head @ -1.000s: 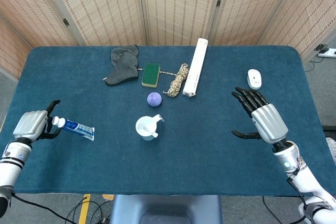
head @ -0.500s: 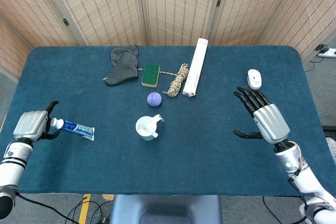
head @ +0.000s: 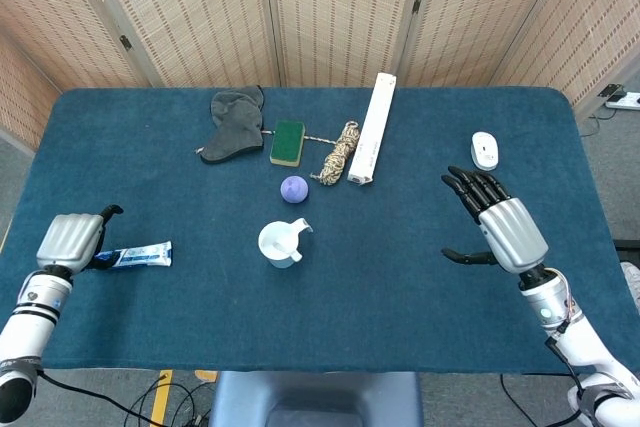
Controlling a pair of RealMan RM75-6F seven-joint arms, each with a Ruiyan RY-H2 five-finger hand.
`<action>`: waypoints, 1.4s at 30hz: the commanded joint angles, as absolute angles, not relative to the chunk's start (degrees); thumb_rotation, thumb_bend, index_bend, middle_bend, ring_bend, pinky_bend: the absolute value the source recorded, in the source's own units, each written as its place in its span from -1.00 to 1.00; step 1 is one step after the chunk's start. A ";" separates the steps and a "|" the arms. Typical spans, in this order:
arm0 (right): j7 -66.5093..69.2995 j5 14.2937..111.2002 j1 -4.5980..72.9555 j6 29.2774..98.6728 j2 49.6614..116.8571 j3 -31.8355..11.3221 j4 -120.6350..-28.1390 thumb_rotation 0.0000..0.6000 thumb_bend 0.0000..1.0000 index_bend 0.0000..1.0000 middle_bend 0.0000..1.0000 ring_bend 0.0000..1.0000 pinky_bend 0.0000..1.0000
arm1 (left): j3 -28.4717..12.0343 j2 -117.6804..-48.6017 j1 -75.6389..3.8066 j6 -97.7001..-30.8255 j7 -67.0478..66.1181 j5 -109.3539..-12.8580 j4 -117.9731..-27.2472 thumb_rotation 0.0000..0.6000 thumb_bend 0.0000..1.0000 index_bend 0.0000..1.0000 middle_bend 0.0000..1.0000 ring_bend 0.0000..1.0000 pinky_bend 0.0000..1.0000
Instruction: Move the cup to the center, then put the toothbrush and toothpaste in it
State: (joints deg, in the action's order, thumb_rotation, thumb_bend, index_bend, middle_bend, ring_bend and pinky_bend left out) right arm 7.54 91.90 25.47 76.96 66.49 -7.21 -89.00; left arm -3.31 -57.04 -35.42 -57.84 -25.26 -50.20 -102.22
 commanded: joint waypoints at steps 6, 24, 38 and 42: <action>7.82 92.06 25.23 77.35 66.29 -7.09 -88.91 1.00 -1.00 -1.00 -0.88 -0.75 -0.72 | -1.85 -65.21 -37.42 -55.17 -29.17 -49.76 -94.38 1.00 -0.38 -0.33 0.51 0.41 0.62; 8.46 92.06 25.11 77.51 66.40 -7.06 -88.32 1.00 -1.00 -1.00 -0.87 -0.73 -0.72 | -0.42 -74.10 -39.03 -54.50 -35.26 -44.59 -86.42 1.00 -0.38 -0.40 0.52 0.42 0.62; 8.40 92.00 25.06 77.62 66.43 -7.11 -88.22 1.00 -1.00 -1.00 -0.86 -0.73 -0.72 | -0.11 -77.72 -38.54 -56.02 -37.55 -43.80 -81.85 1.00 -0.38 -0.21 0.56 0.44 0.62; 8.47 91.95 25.07 77.63 66.54 -7.14 -88.00 1.00 -1.00 -1.00 -0.86 -0.73 -0.72 | -0.01 -79.23 -38.17 -56.54 -36.97 -45.72 -80.48 1.00 -0.38 -0.16 0.60 0.45 0.62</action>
